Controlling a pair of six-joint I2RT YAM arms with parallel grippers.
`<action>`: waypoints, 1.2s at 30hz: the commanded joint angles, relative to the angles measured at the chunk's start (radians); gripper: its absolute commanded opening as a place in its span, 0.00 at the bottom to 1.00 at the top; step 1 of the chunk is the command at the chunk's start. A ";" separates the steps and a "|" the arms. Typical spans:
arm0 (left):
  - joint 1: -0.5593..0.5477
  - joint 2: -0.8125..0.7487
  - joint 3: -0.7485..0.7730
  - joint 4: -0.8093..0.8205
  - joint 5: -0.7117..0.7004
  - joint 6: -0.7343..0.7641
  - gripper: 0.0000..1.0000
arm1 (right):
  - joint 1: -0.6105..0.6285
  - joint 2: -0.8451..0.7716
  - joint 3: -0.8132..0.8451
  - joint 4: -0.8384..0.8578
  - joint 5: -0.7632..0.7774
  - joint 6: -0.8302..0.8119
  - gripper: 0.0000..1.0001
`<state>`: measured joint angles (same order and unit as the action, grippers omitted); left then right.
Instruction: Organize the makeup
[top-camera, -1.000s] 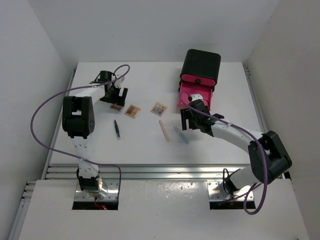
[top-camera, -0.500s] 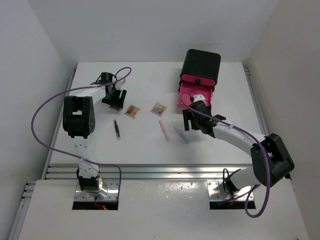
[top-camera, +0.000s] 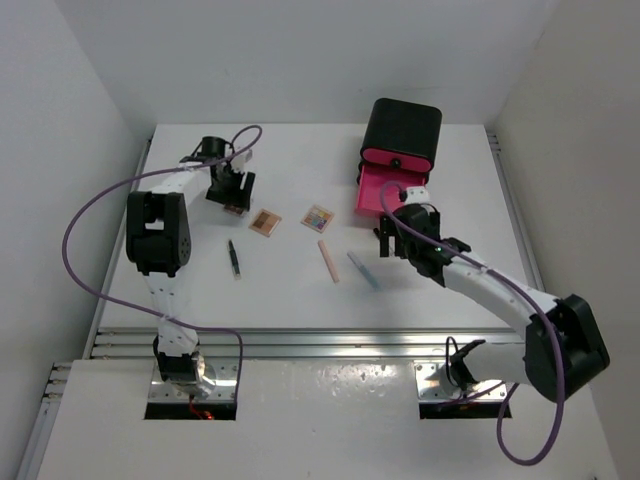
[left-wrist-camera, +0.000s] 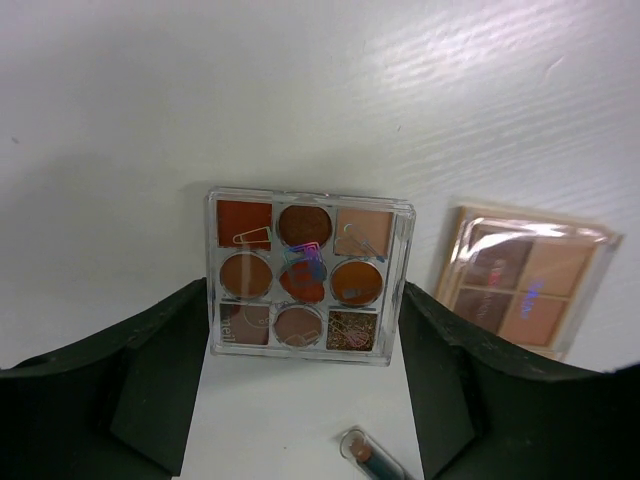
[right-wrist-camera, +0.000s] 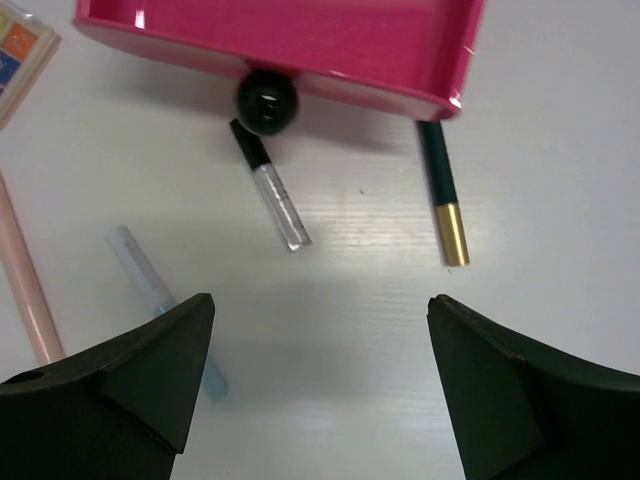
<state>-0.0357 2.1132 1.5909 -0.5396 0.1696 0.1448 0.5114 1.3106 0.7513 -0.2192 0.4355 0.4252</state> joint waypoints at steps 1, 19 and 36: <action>-0.050 -0.107 0.121 -0.006 0.015 -0.065 0.17 | -0.033 -0.100 -0.104 -0.026 0.094 0.113 0.88; -0.679 0.123 0.662 0.092 -0.238 -0.365 0.18 | -0.177 -0.379 -0.179 -0.314 0.190 0.287 0.86; -0.759 0.306 0.695 0.208 -0.409 -0.562 0.45 | -0.183 -0.505 -0.202 -0.384 0.212 0.230 0.86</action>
<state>-0.7818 2.4123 2.2620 -0.4114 -0.2054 -0.4011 0.3351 0.8104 0.5537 -0.6064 0.6167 0.6697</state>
